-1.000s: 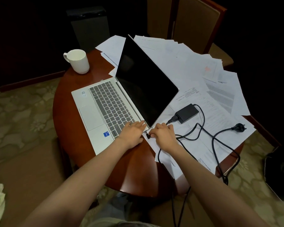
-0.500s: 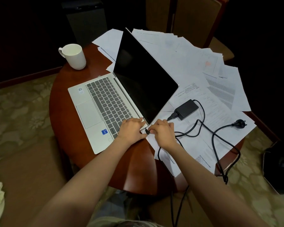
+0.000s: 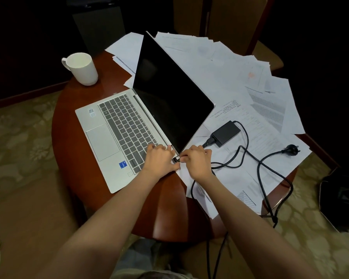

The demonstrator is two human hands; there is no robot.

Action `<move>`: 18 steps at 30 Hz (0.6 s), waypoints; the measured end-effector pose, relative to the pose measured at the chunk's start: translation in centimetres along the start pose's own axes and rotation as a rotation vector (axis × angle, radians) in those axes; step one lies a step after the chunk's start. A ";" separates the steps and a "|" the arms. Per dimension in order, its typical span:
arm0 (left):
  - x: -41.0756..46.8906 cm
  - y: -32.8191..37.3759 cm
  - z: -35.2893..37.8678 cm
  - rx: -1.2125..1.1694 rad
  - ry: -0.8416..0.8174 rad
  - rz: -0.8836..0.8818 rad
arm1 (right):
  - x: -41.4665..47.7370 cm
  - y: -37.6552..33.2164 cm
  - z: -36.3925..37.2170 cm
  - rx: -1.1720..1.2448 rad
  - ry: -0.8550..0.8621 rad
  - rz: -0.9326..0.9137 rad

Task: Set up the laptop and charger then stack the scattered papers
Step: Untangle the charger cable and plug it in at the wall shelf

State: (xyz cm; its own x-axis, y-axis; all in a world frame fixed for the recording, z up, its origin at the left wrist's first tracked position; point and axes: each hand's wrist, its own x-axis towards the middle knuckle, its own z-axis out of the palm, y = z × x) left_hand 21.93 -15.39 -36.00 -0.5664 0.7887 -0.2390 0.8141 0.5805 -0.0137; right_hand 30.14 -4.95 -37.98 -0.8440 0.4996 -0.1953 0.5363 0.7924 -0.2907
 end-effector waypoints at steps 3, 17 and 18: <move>0.1 0.1 0.1 0.001 -0.014 0.018 | 0.0 0.0 -0.2 0.036 -0.004 0.024; 0.1 4.4 -2.2 -0.389 0.095 0.242 | -2.8 5.7 -4.7 0.173 0.347 0.194; 0.6 5.3 -2.5 -0.432 0.095 0.254 | -3.0 6.5 -5.0 0.147 0.305 0.249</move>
State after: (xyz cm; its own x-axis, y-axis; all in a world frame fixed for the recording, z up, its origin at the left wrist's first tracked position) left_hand 25.57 -11.36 -33.79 -0.3825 0.9192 -0.0933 0.8117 0.3826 0.4413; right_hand 36.14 0.43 -34.54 -0.6410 0.7675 0.0031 0.7011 0.5872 -0.4045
